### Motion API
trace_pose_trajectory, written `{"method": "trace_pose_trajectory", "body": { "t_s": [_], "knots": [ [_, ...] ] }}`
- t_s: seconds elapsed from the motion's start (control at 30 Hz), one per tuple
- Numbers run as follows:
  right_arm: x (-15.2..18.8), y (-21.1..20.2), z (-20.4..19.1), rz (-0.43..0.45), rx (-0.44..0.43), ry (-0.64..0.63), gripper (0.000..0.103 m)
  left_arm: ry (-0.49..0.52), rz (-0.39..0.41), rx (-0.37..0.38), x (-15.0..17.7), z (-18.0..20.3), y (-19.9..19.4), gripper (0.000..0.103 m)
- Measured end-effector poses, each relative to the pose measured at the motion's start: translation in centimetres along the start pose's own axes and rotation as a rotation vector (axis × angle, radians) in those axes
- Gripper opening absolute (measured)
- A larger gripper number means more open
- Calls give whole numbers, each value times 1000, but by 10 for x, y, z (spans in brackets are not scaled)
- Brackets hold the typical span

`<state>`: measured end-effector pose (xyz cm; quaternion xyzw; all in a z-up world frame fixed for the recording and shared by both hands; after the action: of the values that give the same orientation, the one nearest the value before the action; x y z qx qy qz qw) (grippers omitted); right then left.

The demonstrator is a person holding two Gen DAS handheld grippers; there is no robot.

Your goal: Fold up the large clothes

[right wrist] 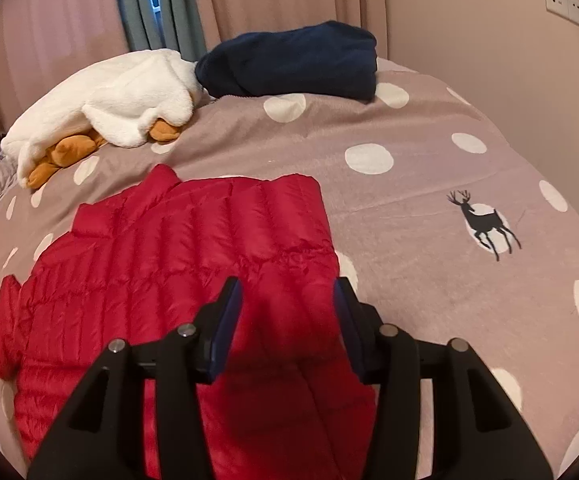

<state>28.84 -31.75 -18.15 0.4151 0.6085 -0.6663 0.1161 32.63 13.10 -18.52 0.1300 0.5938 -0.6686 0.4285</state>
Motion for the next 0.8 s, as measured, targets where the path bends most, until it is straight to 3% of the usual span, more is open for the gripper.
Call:
{"method": "trace_pose_trajectory", "body": {
  "t_s": [0.17, 0.33, 0.53, 0.6, 0.7, 0.77, 0.8],
  "knots": [
    [11, -11, 5, 2, -2, 21, 50, -189, -45, -26, -15, -83, 4, 84],
    [17, -14, 1, -6, -1, 21, 50, -314, -106, -23, -14, -138, 31, 84],
    [11, -28, 3, 38, 38, 32, 50, -476, -159, 26, -13, -182, 77, 84],
    [8, -34, 8, 65, 65, 43, 50, -461, -119, 29, -17, -185, 81, 84],
    [4, -39, 16, 90, 77, 96, 50, -385, -98, -14, -26, -175, 91, 62],
    [2, -40, 18, 96, 81, 127, 50, -380, -97, -61, -28, -171, 97, 34],
    [0, -42, 18, 104, 91, 129, 50, -376, -97, -62, -31, -174, 100, 31]
  ]
}}
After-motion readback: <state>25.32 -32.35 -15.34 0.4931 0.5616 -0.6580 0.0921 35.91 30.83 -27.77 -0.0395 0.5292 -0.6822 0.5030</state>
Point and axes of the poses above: each gripper's, at about its wrist camera, not at the fingertips, and y roughly the way its jaws point, z to its right, x to its underside, the point moved 3 cm from there along y, roughly the way its jaws point, and after that the axes turned 2 degrees about -x, right-handed, at the moved point
